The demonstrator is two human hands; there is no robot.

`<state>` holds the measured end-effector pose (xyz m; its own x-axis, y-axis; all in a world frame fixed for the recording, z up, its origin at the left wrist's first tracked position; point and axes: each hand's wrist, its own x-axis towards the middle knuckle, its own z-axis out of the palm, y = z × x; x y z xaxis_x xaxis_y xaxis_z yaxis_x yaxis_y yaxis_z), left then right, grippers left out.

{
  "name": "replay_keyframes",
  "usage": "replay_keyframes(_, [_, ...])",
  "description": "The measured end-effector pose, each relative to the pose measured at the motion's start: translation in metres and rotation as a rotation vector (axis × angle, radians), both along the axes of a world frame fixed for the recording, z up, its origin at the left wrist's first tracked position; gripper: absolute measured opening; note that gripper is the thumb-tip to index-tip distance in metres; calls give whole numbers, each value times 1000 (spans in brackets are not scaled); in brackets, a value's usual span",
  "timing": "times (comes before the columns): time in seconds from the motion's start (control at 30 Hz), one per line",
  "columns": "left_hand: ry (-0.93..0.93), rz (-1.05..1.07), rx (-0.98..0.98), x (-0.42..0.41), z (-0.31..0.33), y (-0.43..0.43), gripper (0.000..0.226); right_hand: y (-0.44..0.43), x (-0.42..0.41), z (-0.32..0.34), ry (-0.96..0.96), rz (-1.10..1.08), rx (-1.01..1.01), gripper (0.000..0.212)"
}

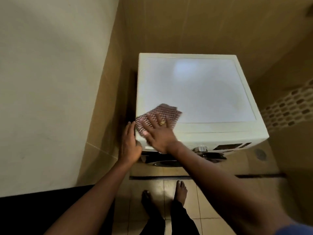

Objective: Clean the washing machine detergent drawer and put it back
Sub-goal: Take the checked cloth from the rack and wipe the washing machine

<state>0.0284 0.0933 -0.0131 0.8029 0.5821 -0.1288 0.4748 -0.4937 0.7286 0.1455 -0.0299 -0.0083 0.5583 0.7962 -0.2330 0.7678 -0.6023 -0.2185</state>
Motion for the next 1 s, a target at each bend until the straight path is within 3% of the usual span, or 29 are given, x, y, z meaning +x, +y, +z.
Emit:
replay_keyframes(0.1, [-143, 73, 104, 2, 0, -9, 63, -28, -17, -6, -91, 230, -5, 73])
replay_keyframes(0.2, [-80, -79, 175, 10, 5, -18, 56, -101, -3, -9, -125, 237, 32, 76])
replay_keyframes(0.27, [-37, -200, 247, 17, 7, -21, 56, -149, 22, -10, -110, 24, 66, 72])
replay_keyframes(0.37, [10, -320, 355, 31, 6, -25, 58, -163, 61, -8, -32, -505, 74, 69])
replay_keyframes(0.43, [37, -406, 405, 47, 5, -36, 59, -138, 60, -3, -1, -627, 47, 71])
replay_keyframes(0.53, [13, -557, 497, 78, 4, -50, 63, -129, 32, -7, -34, -277, 30, 70])
replay_keyframes(0.6, [3, -658, 528, 103, 2, -62, 65, -170, 33, -8, -62, -134, 50, 67])
replay_keyframes(0.63, [3, -705, 540, 113, 2, -66, 66, -197, 43, -8, -65, -179, 83, 65])
replay_keyframes(0.77, [4, -854, 566, 164, 5, -97, 64, -320, 99, 2, 29, -733, 123, 60])
replay_keyframes(0.83, [41, -884, 548, 192, 10, -115, 65, -331, 113, 11, 64, -831, 101, 68])
replay_keyframes(0.9, [106, -911, 556, 222, 15, -131, 69, -312, 106, 11, 106, -751, 119, 67])
replay_keyframes(1.0, [247, -924, 576, 270, 24, -146, 79, -319, 95, 4, 68, -421, 84, 67])
